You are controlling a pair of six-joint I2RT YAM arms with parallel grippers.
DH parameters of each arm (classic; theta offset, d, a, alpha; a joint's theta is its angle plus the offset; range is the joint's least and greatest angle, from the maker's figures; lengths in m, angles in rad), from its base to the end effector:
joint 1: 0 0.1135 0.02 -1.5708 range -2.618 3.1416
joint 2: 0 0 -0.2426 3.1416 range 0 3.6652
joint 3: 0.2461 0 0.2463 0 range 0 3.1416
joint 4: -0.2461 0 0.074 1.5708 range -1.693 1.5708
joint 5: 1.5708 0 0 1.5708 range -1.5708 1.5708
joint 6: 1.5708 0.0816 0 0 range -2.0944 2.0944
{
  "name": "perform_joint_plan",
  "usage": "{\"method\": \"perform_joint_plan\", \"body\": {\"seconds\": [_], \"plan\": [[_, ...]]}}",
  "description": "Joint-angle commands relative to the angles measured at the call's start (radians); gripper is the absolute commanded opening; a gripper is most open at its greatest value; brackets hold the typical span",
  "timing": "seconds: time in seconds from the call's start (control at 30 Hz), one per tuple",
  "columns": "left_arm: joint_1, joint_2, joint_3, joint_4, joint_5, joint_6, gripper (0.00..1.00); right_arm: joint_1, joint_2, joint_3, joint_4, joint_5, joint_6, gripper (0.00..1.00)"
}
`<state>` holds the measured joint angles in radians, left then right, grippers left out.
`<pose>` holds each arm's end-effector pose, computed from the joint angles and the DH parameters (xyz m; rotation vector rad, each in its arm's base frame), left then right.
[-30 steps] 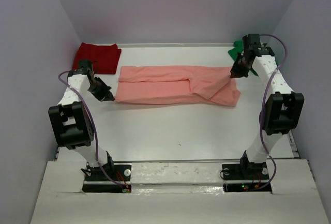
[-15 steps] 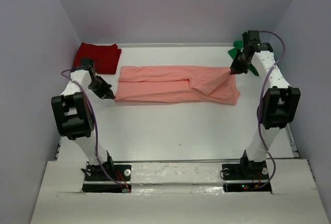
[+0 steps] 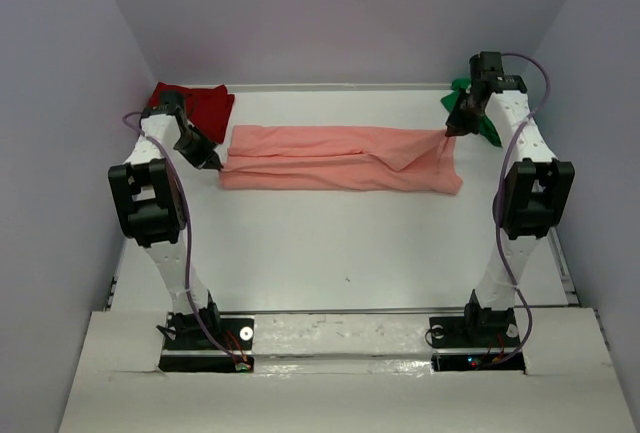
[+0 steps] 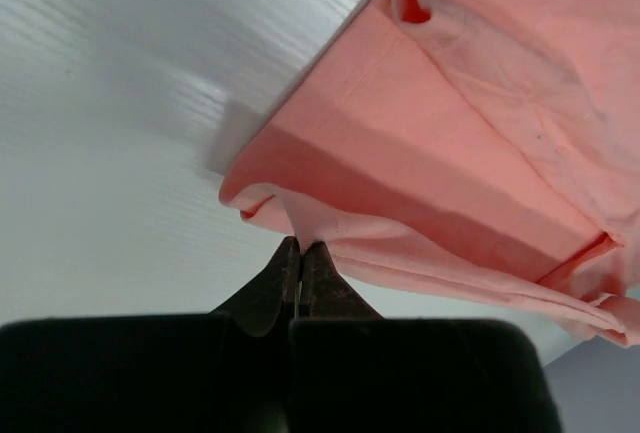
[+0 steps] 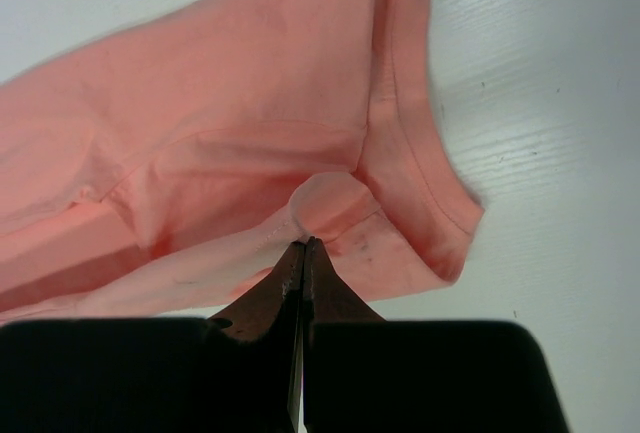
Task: Fold and stack the t-shirts
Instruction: Fold the other side of the tshirt into a rectangle
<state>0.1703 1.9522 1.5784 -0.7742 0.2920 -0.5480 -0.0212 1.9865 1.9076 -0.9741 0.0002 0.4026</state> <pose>0.4150 0.0475 0.1686 -0.8813 2.5933 -0.5057 0.4378 -0.0093 0.2412 0.5532 2.5712 0.1318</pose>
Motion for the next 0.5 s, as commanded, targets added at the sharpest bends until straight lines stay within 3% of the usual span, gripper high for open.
{"method": "perform_joint_plan", "body": {"seconds": [0.0,0.47], "plan": [[-0.015,0.042,0.097,-0.053,-0.014,0.000,0.00,-0.014,0.026,0.074,-0.012,0.009,-0.018,0.00],[-0.058,0.211,0.368,-0.148,-0.011,0.000,0.00,-0.023,0.107,0.149,-0.025,0.014,-0.004,0.00]]}}
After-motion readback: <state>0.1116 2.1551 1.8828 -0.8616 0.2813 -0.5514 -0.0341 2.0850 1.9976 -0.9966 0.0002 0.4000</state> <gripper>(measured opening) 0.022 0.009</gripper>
